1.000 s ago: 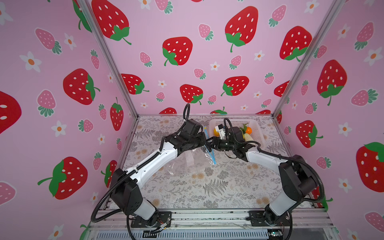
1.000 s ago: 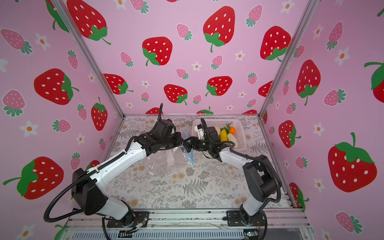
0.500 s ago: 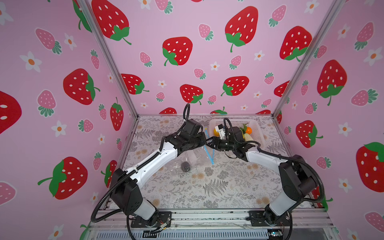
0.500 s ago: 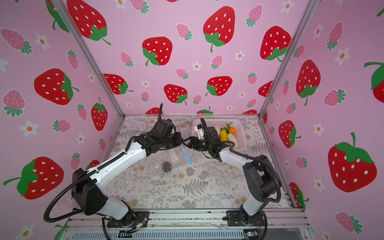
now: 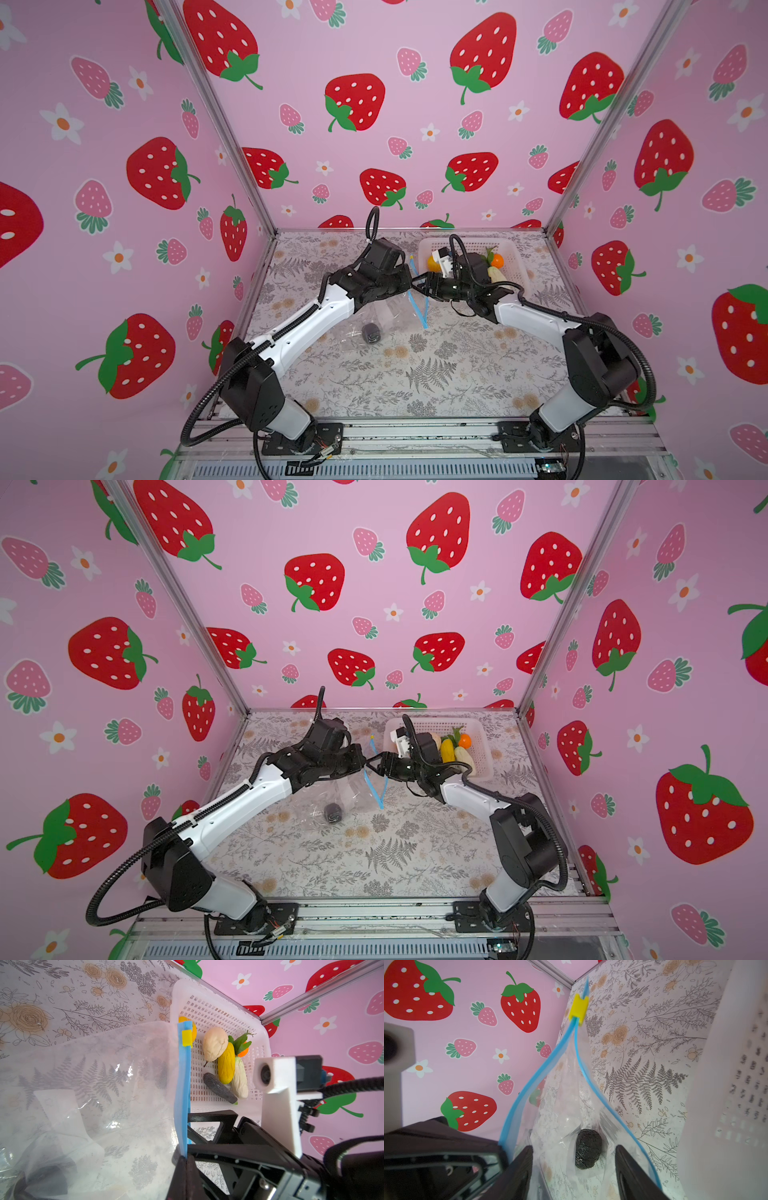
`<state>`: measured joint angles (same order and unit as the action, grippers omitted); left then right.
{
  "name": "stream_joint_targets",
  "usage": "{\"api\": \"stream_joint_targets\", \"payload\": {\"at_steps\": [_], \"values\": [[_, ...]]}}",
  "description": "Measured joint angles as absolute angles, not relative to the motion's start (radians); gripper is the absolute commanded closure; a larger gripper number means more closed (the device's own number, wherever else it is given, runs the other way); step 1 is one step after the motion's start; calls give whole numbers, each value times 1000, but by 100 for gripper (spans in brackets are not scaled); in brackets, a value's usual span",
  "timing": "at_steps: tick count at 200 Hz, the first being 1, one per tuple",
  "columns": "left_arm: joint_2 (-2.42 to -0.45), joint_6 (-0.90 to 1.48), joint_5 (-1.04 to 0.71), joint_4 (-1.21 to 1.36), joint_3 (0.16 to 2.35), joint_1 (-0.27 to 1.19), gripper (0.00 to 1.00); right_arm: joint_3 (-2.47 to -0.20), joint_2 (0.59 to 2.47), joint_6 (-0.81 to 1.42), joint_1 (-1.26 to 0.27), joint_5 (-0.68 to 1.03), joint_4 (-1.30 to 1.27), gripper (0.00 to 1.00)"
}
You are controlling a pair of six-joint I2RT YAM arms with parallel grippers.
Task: Place the food in the zip-top bag and seal the zipper
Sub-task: 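Withdraw the right gripper from the bag back over the basket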
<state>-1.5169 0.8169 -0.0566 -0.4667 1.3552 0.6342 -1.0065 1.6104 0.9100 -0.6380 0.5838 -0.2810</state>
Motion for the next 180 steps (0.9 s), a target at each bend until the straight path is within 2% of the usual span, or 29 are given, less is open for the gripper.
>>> {"api": "stream_joint_targets", "payload": {"at_steps": [74,121,180], "values": [[-1510,817,-57,-453,1330,625,100,-1005,1518,817,-599,521,-200,38],[-1510,817,-64,-443,1315,620,100,-1042,1504,654,-509,378,-73,39],[-1524,812,-83,-427,1315,619,100,-1192,1640,485,-386,192,-4,39]]}}
